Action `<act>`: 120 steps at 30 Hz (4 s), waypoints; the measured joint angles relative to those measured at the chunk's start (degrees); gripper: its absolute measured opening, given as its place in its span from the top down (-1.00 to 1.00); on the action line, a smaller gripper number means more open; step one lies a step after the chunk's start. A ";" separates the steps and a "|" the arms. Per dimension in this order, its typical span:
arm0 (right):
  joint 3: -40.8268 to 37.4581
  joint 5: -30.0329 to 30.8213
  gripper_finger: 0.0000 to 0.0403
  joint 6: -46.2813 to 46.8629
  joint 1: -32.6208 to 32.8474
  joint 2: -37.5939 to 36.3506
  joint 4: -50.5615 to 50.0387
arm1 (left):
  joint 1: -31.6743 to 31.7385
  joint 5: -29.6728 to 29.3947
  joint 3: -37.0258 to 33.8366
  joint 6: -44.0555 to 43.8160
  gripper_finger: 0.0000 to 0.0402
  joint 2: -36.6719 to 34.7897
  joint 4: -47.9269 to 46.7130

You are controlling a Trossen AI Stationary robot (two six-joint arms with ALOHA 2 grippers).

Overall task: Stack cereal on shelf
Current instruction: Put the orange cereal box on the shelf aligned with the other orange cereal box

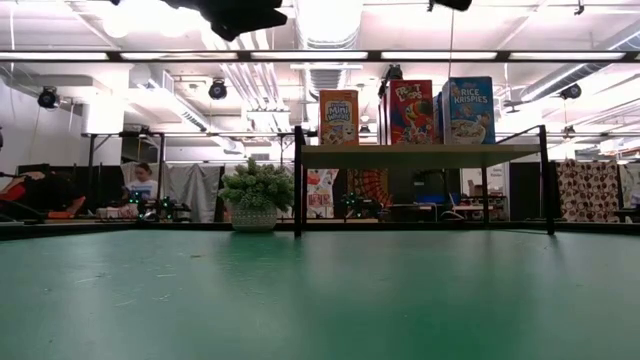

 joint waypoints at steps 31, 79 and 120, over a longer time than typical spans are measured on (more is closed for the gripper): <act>-23.80 -2.86 0.74 77.19 54.77 0.00 3.86 | -3.09 0.06 -0.87 -0.63 -0.11 -0.13 1.89; -22.23 -6.12 0.11 55.20 57.70 13.53 1.37 | -3.09 0.02 -0.85 -2.35 -0.11 -0.17 1.76; -9.47 24.31 0.23 -1.71 10.40 12.98 20.06 | -2.90 5.94 -0.81 -3.14 -0.11 9.62 7.49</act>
